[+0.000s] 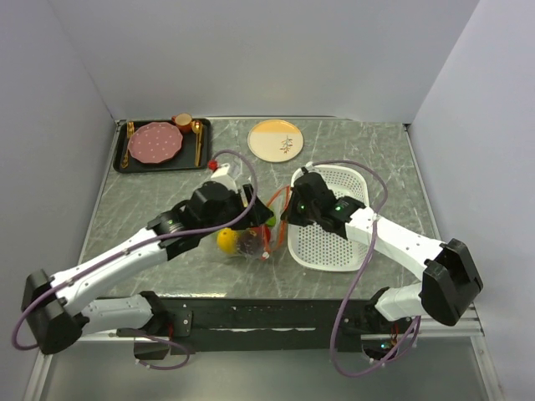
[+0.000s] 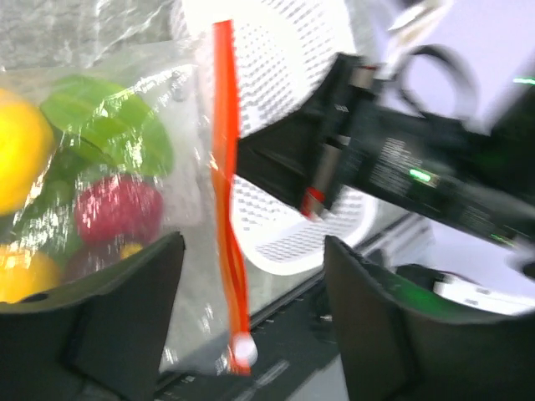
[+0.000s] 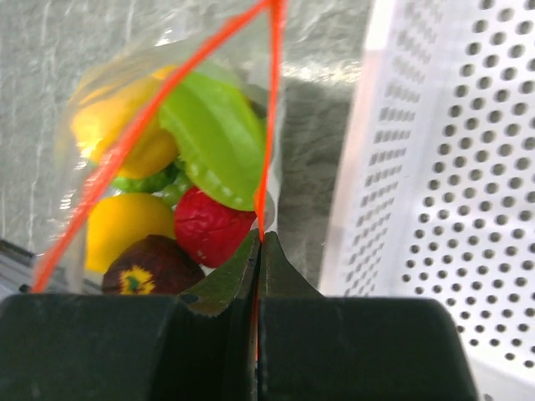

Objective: Place the food in the zip-top bag and seal the zipper
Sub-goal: Adjust the zipper food storage bag at the center of the board, then zip the zipper food storage bag at the center of the board.

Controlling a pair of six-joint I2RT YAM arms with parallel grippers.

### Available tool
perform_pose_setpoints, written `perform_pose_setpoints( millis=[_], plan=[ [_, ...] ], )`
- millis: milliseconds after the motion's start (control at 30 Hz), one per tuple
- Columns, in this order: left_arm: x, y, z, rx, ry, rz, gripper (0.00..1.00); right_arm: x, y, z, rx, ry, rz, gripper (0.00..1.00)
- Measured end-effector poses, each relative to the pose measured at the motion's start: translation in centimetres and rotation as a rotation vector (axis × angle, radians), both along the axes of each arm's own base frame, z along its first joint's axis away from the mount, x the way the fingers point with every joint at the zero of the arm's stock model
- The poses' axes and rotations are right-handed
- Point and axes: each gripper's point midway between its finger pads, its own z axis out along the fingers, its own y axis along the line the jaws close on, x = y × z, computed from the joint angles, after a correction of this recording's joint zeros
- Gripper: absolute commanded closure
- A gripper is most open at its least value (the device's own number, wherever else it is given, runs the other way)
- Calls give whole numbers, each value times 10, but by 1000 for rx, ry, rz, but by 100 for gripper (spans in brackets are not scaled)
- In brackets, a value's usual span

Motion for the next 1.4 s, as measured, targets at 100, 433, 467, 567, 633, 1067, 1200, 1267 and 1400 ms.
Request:
perform_pose_setpoints(
  millis=[100,433,467,567,633,1067,1200,1267,1400],
  plan=[
    [-12,13,22,-87,-21,20,21,3,-9,-6,-10,11,-23,100],
    [-58,35,-19,-419,201,88,20,7,-15,-7,-2,13,-41,100],
    [-64,34,-39,-433,256,95,21,7,-15,-6,0,11,-40,100],
    [-81,32,-80,-425,387,111,18,7,-14,-5,6,8,-38,100],
    [-92,24,-83,-427,432,98,16,7,-14,-5,6,8,-38,100],
    [-86,3,-59,-572,464,194,21,7,-12,18,62,-42,-40,100],
    [-83,1,-63,-583,477,231,24,7,-12,23,73,-55,-40,100],
    [-81,1,-66,-582,479,251,25,7,-12,24,78,-57,-42,100],
    [-74,4,-69,-588,474,298,30,4,-13,19,80,-51,-41,100]
  ],
)
